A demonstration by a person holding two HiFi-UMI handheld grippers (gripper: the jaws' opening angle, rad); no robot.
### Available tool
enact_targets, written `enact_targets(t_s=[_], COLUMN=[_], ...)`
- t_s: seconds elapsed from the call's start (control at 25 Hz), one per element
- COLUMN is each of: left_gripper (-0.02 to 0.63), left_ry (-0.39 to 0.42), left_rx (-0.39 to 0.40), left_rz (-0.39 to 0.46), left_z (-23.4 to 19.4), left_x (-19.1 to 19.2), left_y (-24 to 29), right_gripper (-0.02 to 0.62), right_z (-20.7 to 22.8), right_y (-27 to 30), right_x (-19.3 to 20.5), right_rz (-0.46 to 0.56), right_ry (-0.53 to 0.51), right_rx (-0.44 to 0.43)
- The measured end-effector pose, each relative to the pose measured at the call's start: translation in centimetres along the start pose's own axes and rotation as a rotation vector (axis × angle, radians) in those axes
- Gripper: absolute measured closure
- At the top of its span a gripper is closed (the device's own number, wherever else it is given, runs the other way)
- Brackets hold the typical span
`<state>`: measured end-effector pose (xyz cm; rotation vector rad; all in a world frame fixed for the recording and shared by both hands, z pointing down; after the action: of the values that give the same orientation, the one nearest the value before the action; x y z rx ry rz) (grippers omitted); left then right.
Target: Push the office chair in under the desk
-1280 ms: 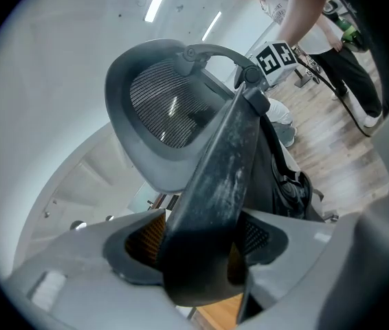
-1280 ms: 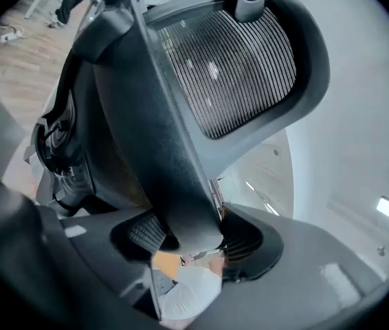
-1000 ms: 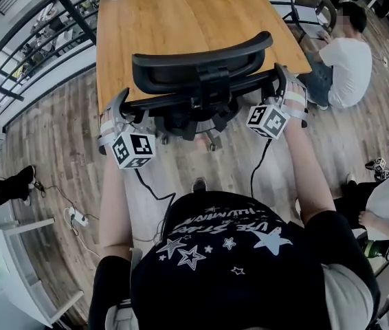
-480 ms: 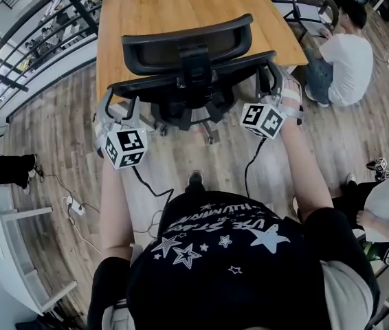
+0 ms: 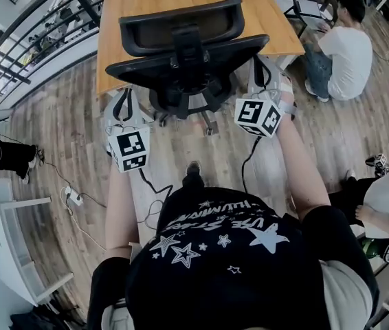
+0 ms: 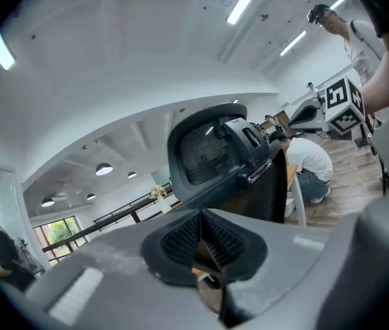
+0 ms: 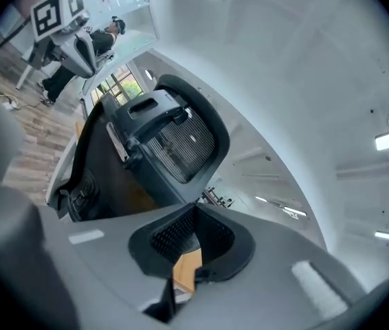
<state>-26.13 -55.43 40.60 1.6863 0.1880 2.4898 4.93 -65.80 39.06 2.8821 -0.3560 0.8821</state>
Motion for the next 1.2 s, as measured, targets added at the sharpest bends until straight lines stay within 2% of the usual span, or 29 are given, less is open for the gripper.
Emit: enact_targets(t_s=[0.04, 0.24, 0.48, 0.68, 0.88, 1.2], left_gripper=[0.604, 0.604, 0.604, 0.604, 0.604, 0.604], left_ry=[-0.012, -0.046, -0.077, -0.089, -0.137, -0.16], left_rx=[0.007, 0.049, 0.058, 0.065, 0.088, 0.07], left_rz=[-0.006, -0.027, -0.031, -0.041, -0.061, -0.073], left_z=[0.4, 2.8, 5.1, 6.7, 7.9, 8.4], left_x=[0.1, 0.5, 0.5, 0.6, 1.0, 1.5], left_y=[-0.5, -2.3, -3.5, -4.8, -6.3, -7.9], right_gripper=[0.592, 0.594, 0.594, 0.594, 0.594, 0.594], right_z=[0.0, 0.0, 0.0, 0.0, -0.3, -0.4], right_y=[-0.5, -2.3, -3.7, -5.3, -6.8, -8.2], right_x=[-0.1, 0.0, 1.4, 2.1, 2.2, 2.2], right_rz=[0.006, 0.013, -0.013, -0.021, -0.012, 0.001], right_ry=[0.013, 0.052, 0.045, 0.072, 0.103, 0.171], right_rx=[-0.013, -0.075, -0.097, -0.114, -0.134, -0.151])
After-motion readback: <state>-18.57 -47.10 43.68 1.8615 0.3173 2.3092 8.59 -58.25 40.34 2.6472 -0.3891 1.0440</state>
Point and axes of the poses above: the fingertips, and each gripper's own axes: y forward along the fingers, z to its right, x out of its underside, the point moved 3 cm from there along -y, backward along the fingers, and after that the axes turned 8 degrees about -y, right-handed, at the moved point
